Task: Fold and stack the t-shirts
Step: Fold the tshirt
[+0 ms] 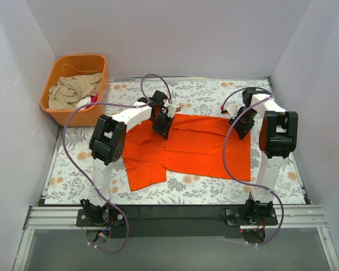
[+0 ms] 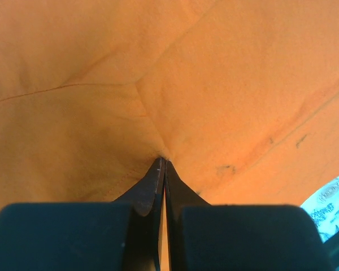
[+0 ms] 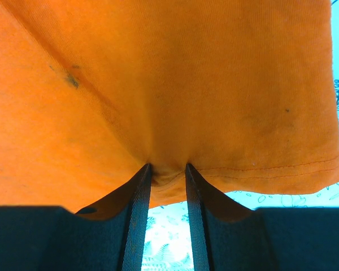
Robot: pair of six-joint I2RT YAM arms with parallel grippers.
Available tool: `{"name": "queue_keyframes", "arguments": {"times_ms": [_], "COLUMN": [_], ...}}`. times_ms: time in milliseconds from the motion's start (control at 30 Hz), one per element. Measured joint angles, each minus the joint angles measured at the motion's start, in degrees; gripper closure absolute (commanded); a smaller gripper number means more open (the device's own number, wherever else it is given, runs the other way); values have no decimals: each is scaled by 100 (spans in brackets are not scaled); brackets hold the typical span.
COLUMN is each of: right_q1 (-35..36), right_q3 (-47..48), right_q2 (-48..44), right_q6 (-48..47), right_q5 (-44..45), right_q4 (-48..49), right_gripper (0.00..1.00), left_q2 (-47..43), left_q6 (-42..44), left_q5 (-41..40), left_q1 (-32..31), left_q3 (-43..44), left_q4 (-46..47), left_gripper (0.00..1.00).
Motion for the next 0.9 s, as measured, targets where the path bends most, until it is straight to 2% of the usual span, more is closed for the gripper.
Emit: {"name": "queue_keyframes", "arguments": {"times_ms": [533, 633, 767, 800, 900], "right_q1": [-2, -9, -46, -57, -81], "right_q3": [120, 136, 136, 136, 136], "right_q2": [76, 79, 68, 50, -57], "right_q6": [9, -7, -125, -146, -236], "right_q5": [70, 87, 37, 2, -90], "right_q4": [-79, -70, -68, -68, -70], "right_gripper": [69, 71, 72, 72, 72], "left_q2": [-188, -234, -234, -234, -234], "left_q6": [111, 120, 83, 63, 4], "left_q5": [527, 501, 472, 474, 487], "left_q1": [-2, -2, 2, 7, 15], "left_q3": [-160, -192, -223, -227, -227], "left_q4": [-227, -216, -232, -232, -227], "left_gripper": [99, 78, 62, 59, 57]}}
